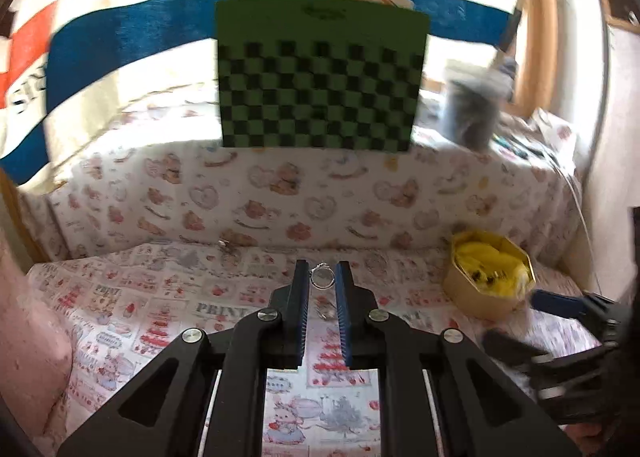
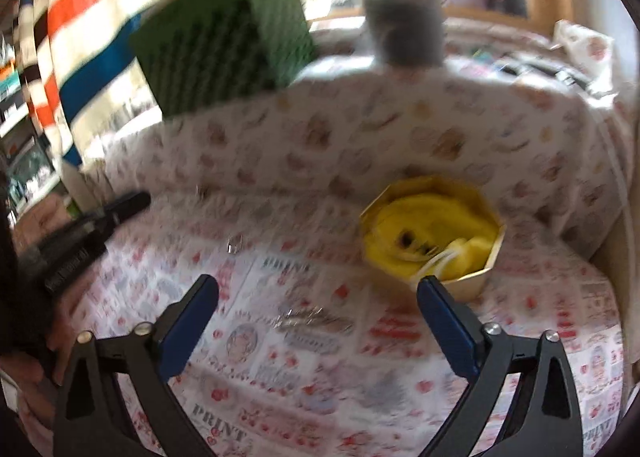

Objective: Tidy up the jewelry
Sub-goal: 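Close the left tool on a silver ring while the right tool grasps the silver keyring chain, then carry the ring and keyring into the gold box with both tools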

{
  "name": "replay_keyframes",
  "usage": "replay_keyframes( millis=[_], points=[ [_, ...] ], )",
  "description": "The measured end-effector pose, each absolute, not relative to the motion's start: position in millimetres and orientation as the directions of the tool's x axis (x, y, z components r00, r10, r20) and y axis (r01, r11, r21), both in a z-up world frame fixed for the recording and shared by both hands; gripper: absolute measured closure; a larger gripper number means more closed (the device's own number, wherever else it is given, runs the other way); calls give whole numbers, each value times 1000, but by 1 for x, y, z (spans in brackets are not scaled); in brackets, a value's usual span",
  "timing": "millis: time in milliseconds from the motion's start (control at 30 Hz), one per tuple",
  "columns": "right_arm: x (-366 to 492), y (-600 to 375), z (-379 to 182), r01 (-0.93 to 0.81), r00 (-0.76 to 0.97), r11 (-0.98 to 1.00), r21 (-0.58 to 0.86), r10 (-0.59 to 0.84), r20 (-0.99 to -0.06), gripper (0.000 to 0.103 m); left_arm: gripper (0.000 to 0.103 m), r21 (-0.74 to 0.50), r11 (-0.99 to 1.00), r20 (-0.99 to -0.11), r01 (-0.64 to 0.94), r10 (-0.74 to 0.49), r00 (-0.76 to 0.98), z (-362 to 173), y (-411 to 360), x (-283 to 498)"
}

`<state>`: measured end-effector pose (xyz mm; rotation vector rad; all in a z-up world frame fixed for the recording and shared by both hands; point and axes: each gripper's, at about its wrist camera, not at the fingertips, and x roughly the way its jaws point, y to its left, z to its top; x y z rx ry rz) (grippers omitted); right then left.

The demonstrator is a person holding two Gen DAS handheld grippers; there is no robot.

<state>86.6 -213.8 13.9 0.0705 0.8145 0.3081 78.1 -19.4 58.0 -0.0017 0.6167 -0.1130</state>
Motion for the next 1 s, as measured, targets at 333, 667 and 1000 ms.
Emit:
replay_keyframes(
  millis=[333, 667, 1000],
  points=[
    [119, -197, -32, -273, 507, 943, 193, 311, -804, 32, 91, -62, 994, -631, 84, -105, 769, 41, -20, 88],
    [115, -173, -38, -315, 548, 949, 25, 203, -811, 50, 91, -92, 992, -634, 88, -127, 763, 42, -15, 89],
    [114, -188, -33, -341, 522, 934, 106, 282, -805, 95, 91, -96, 992, -587, 86, -127, 799, 57, -10, 80]
  ],
)
